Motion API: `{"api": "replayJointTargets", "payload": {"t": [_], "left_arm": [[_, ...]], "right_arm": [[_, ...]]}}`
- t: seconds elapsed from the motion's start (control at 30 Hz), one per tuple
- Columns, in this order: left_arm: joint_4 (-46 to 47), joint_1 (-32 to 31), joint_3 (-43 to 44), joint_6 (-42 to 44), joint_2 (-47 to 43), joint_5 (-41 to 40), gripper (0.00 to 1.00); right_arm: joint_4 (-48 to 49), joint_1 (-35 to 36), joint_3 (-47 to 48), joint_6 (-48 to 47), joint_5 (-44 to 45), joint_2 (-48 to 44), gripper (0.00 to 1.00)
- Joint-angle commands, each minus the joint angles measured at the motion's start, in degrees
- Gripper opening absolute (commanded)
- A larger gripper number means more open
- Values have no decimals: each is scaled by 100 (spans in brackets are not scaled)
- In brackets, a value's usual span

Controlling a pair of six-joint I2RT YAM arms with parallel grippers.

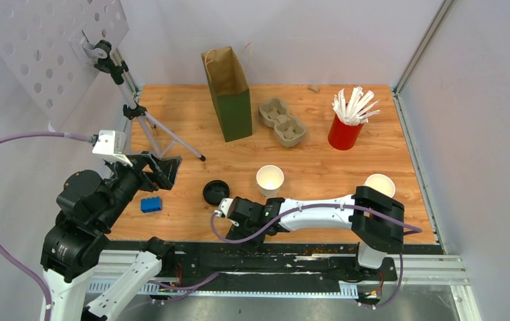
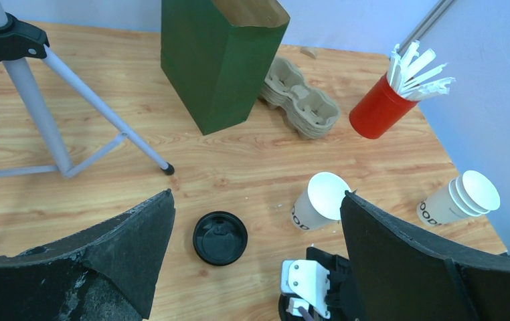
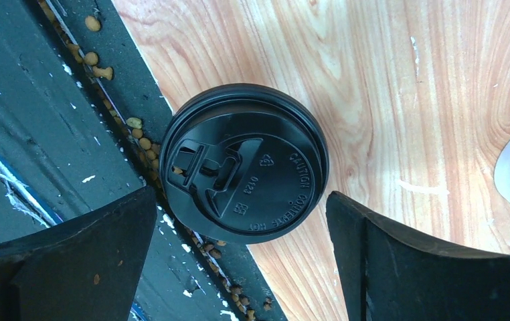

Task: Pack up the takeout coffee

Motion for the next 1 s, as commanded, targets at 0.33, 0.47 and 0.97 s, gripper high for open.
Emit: {"api": "replayJointTargets", "payload": {"t": [0.33, 0.47, 0.97], "left_arm": [[38, -22, 7, 137, -52, -27, 100], [22, -17, 5, 152, -57, -39, 100], [-67, -16, -138, 202, -81, -65, 100]], "right_arm": [[292, -76, 202, 62, -203, 119, 92], [242, -75, 235, 59, -221, 91, 86], [-364, -76, 598, 70, -196, -602, 70]]}}
